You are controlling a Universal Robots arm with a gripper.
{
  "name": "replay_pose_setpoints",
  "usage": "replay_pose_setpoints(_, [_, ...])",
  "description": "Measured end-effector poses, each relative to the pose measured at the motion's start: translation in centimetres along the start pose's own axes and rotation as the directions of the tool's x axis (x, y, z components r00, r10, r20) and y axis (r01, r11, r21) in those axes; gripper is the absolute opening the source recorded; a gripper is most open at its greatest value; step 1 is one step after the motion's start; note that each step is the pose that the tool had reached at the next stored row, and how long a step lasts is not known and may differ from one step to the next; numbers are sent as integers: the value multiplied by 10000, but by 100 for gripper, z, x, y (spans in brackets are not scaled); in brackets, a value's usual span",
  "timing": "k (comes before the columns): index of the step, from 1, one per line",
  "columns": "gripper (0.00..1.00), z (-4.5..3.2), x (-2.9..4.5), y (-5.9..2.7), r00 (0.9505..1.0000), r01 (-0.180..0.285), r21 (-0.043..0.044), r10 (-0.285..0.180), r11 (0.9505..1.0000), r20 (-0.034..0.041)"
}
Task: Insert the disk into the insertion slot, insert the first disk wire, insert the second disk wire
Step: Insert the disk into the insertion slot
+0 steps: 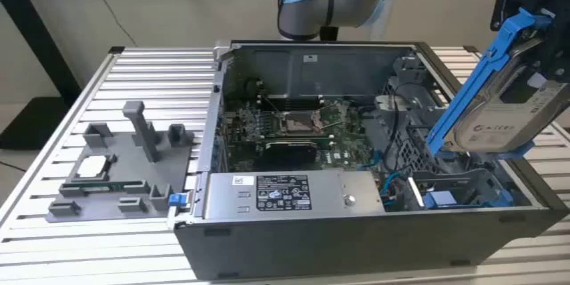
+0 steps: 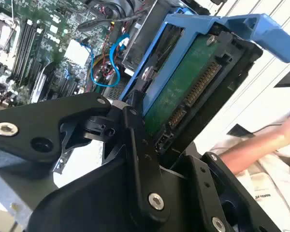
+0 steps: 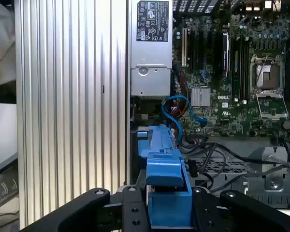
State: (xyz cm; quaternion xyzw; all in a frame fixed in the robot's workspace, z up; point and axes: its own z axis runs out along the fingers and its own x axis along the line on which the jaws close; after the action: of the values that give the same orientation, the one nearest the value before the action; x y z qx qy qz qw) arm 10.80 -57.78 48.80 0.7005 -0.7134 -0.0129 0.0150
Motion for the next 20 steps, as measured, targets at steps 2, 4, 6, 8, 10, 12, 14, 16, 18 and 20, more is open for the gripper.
replay_pose_setpoints(2, [0, 0, 0, 0, 10000, 0, 0, 0, 10000, 0])
replay_pose_setpoints(4, [0, 0, 0, 0, 10000, 0, 0, 0, 10000, 0])
replay_pose_setpoints(6, [0, 0, 0, 0, 10000, 0, 0, 0, 10000, 0])
replay_pose_setpoints(8, [0, 0, 0, 0, 10000, 0, 0, 0, 10000, 0])
replay_pose_setpoints(10, [0, 0, 0, 0, 10000, 0, 0, 0, 10000, -1])
replay_pose_setpoints(12, [0, 2, 0, 0, 10000, 0, 0, 0, 10000, -4])
replay_pose_setpoints(14, [0, 15, -1, -1, 10000, -1, 1, 1, 10000, -48])
replay_pose_setpoints(16, [0, 46, 0, -2, 10000, -3, 8, 3, 10000, -93])
replay_pose_setpoints(18, [0, 76, 0, -3, 9999, -6, 17, 6, 10000, -138])
replay_pose_setpoints(20, [0, 110, 0, -4, 9999, -6, 36, 7, 10000, -157])
